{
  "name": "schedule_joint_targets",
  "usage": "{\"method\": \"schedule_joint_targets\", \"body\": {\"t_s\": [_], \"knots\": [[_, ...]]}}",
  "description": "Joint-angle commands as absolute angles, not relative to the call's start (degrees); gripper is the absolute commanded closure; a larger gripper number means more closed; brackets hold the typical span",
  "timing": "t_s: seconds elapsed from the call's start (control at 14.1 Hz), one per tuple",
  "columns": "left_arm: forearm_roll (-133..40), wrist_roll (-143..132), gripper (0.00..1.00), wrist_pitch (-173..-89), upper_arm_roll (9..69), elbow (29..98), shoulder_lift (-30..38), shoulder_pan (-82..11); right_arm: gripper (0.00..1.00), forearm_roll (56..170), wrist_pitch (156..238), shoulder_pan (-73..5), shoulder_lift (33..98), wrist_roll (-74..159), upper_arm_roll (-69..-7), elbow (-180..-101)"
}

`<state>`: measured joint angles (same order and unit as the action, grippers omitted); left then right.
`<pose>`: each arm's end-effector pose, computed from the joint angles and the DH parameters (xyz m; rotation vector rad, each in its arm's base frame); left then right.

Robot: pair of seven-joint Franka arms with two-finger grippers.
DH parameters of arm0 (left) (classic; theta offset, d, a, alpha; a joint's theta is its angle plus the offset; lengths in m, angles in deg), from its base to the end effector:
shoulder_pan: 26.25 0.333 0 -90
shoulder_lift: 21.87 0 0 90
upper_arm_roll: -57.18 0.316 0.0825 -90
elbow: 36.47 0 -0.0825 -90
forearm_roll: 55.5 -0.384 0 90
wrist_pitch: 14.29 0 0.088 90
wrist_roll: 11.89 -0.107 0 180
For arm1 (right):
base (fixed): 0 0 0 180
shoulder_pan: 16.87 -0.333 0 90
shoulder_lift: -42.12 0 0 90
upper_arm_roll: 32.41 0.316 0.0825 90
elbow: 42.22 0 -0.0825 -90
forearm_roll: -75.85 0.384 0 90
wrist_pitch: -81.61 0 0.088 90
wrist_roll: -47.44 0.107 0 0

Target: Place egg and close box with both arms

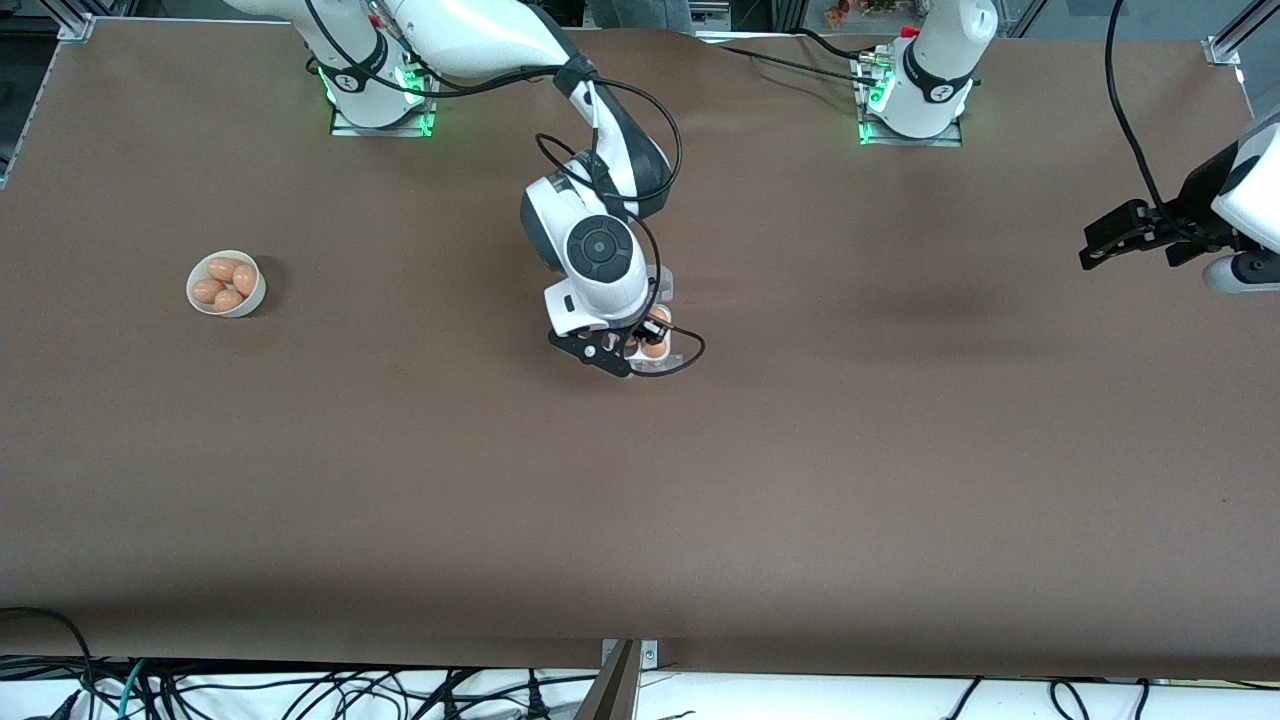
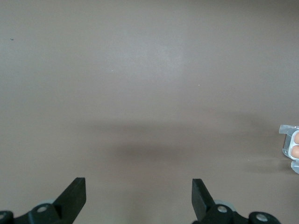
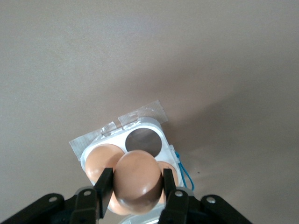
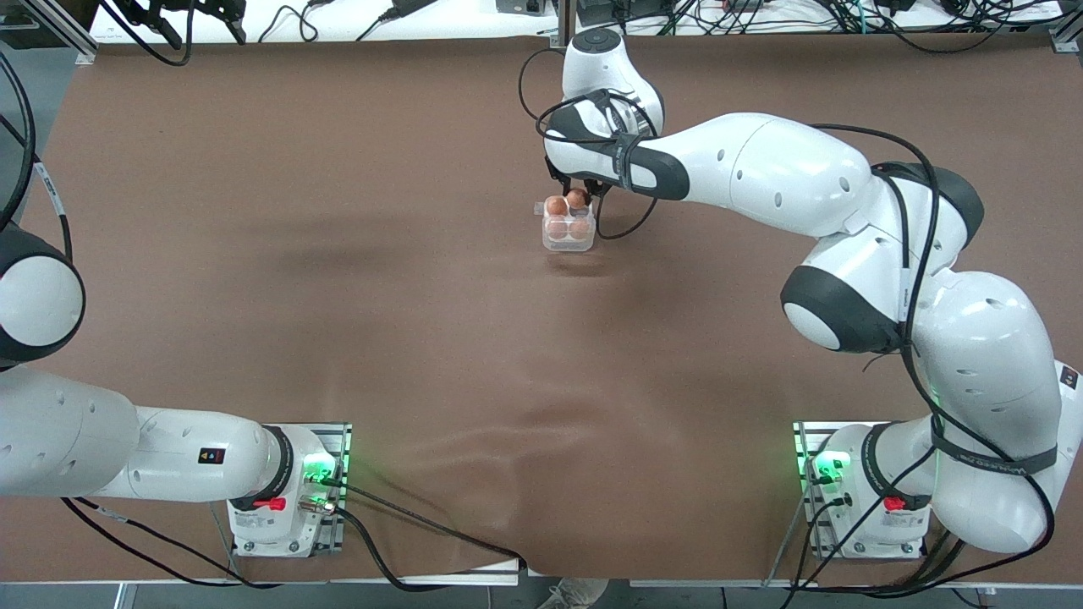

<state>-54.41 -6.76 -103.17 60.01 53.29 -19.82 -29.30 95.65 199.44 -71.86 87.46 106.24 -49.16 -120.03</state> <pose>0.5626 -0.0047 0.6049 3.1228 0.1341 -0.0810 0.5321 0.5006 0.2571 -3.0389 0.7004 0.1649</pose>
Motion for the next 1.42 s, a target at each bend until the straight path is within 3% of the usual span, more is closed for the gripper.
{"method": "schedule_joint_targets", "body": {"t_s": [0.0,0.14,0.21,0.36,0.85,1.14,1.28,1.35], "knots": [[-53.57,-8.2,0.0,-102.44,59.9,52.91,-19.93,-28.98,0.7,96.59,199.74,-71.45,88.96,106.76,-48.76,-118.33],[-53.57,-8.11,0.0,-102.44,59.9,52.91,-19.93,-29.06,0.69,96.5,199.74,-71.45,89.4,106.68,-48.76,-118.33],[-53.57,-8.11,0.0,-102.44,59.9,52.91,-19.85,-29.24,0.52,96.5,199.74,-71.45,89.49,106.85,-48.76,-118.33],[-53.57,-7.67,0.0,-102.44,59.9,53.09,-19.85,-29.5,0.0,96.5,199.83,-71.45,89.58,107.46,-48.85,-118.33],[-53.48,-6.79,0.0,-102.36,57.36,52.91,-19.06,-29.68,0.0,96.68,201.41,-70.14,88.79,107.63,-49.55,-118.07],[-52.96,2.42,0.29,-102.27,49.56,52.82,-16.52,-29.77,0.0,96.68,200.53,-67.15,87.12,107.73,-50.34,-118.15],[-47.53,6.55,0.58,-102.01,46.46,52.82,-14.41,-29.77,0.0,96.33,198.87,-65.84,87.12,107.64,-51.65,-118.16],[-44.89,7.96,0.68,-101.83,45.41,52.82,-13.35,-29.77,0.0,96.41,198.16,-65.31,87.12,106.68,-52.09,-118.16]]}}
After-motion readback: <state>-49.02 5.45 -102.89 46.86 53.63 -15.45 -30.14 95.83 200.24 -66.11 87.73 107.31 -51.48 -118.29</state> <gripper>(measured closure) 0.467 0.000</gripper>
